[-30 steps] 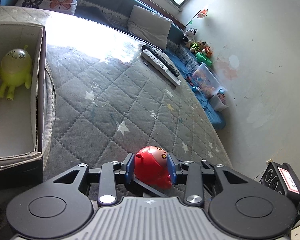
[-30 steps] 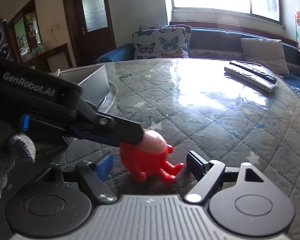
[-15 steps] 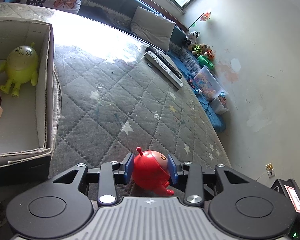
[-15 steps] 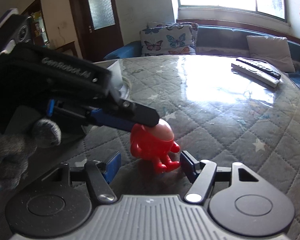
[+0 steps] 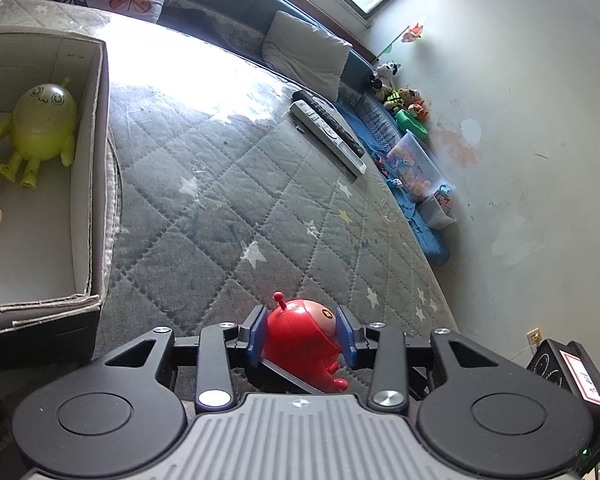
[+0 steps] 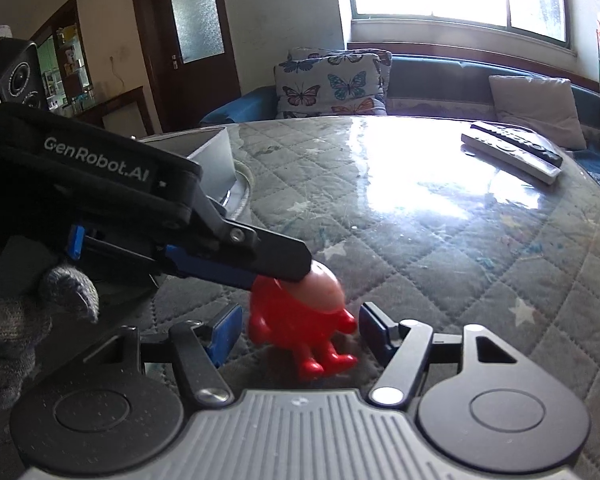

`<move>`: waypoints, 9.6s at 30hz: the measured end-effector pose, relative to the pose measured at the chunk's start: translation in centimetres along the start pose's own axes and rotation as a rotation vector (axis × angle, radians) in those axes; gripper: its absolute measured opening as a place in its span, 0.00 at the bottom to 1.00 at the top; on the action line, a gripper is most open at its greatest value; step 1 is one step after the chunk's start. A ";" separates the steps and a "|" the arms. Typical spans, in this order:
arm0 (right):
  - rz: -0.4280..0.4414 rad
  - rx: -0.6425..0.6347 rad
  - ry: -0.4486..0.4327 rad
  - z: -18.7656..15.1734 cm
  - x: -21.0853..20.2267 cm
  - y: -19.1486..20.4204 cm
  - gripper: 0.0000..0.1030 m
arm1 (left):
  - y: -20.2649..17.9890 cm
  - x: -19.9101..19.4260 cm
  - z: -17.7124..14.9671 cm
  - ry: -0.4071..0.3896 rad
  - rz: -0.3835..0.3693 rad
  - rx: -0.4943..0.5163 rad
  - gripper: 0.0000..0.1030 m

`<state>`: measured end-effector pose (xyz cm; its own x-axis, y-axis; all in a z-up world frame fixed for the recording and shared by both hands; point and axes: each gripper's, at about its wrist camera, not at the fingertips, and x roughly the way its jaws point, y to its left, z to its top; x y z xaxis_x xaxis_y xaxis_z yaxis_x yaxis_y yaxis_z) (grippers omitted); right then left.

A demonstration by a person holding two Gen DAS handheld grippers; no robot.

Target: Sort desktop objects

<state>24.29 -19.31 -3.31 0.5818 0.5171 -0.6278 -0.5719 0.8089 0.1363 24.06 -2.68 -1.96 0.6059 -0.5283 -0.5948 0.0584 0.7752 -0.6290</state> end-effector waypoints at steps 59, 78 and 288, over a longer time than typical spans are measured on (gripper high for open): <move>0.150 -0.231 -0.003 2.1 -4.0 16.7 0.56 | 5.8 -19.0 -5.7 -0.229 0.023 -0.077 0.40; 0.173 -0.202 0.002 12.0 1.7 15.5 0.55 | 8.2 -17.8 4.4 -0.287 0.057 -0.128 0.40; 0.017 -0.024 0.131 3.3 5.7 18.4 1.00 | 10.0 -16.8 -4.8 -0.173 0.848 0.137 0.39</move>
<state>19.03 -0.56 -1.87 0.4924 0.4882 -0.7206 -0.5957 0.7926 0.1299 10.62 12.30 -0.69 0.5997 0.2961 -0.7434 -0.3785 0.9235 0.0626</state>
